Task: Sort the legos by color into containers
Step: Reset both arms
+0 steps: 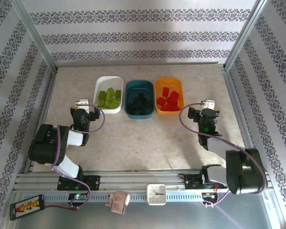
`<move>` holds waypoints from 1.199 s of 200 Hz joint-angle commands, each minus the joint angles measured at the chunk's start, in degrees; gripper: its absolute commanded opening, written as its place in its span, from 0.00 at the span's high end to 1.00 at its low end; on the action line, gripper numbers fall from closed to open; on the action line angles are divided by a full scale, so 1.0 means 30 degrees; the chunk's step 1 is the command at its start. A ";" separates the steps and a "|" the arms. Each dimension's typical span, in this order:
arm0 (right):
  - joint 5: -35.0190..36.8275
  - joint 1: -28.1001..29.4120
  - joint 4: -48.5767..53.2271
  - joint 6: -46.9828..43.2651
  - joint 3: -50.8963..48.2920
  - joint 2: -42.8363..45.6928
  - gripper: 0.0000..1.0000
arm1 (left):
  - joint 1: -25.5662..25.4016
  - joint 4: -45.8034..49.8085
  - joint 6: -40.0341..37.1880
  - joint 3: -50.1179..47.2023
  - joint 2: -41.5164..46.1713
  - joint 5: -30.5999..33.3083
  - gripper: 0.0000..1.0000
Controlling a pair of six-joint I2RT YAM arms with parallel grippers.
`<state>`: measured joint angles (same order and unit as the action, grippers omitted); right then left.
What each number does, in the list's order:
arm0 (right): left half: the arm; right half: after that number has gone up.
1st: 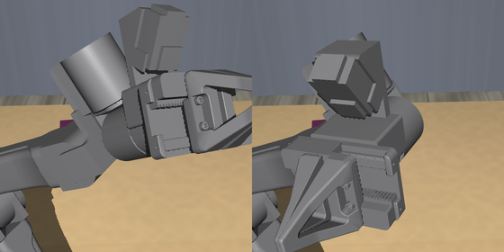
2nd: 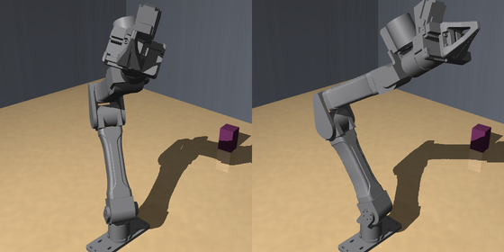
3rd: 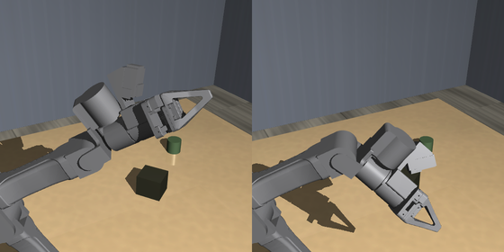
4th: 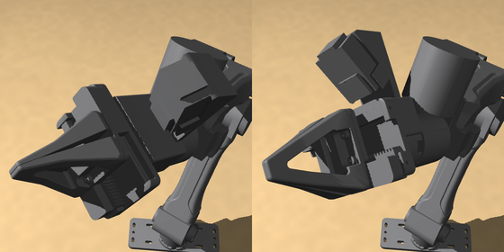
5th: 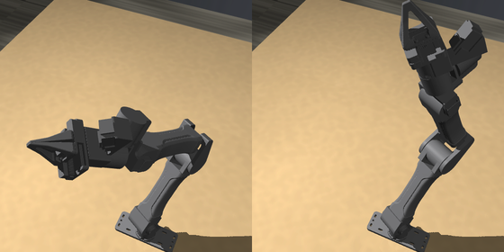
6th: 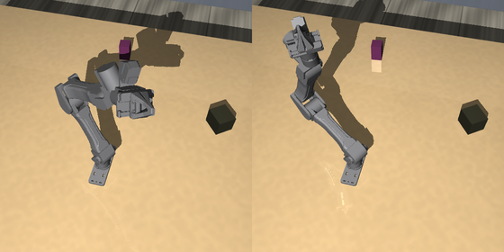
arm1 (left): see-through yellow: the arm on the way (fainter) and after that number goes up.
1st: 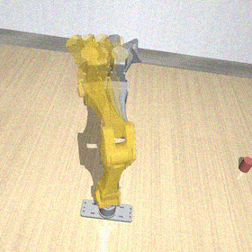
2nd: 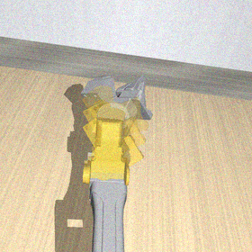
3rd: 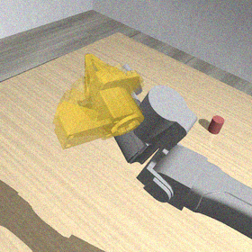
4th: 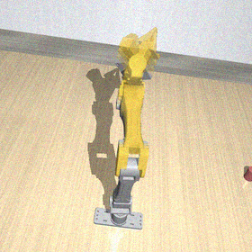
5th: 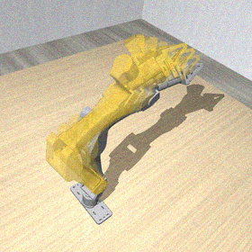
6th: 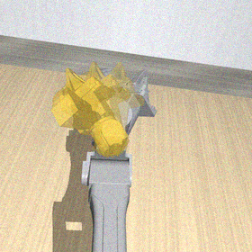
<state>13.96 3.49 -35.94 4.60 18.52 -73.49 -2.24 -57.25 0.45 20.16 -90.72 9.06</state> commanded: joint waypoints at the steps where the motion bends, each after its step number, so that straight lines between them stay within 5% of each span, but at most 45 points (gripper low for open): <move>1: -0.2155 -0.0163 -0.3014 -0.1054 0.0710 -0.1351 0.02 | 0.0191 0.0033 0.0145 0.0281 -0.0244 -0.0067 0.01; 32: -0.2447 -0.0409 -0.8329 -0.0961 0.0505 -0.5216 0.02 | 0.0190 0.0040 0.0115 0.0281 -0.0232 -0.0093 0.01; 46: -0.2420 -0.0639 -0.4702 -0.0655 0.1198 -0.4155 0.02 | 0.0190 0.0036 0.0144 0.0281 -0.0234 -0.0059 0.01; 61: -0.2354 -0.0694 -0.6952 -0.0596 0.0730 -0.4892 0.02 | 0.0183 0.0041 0.0144 0.0281 -0.0241 -0.0068 0.01; 240: -0.2177 -0.0644 -0.6154 -0.0569 0.0827 -0.4532 0.02 | 0.0176 0.0055 0.0144 0.0311 -0.0230 -0.0090 0.01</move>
<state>8.03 1.98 -52.58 2.74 20.21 -87.39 -2.24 -57.23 0.45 20.16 -90.72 9.04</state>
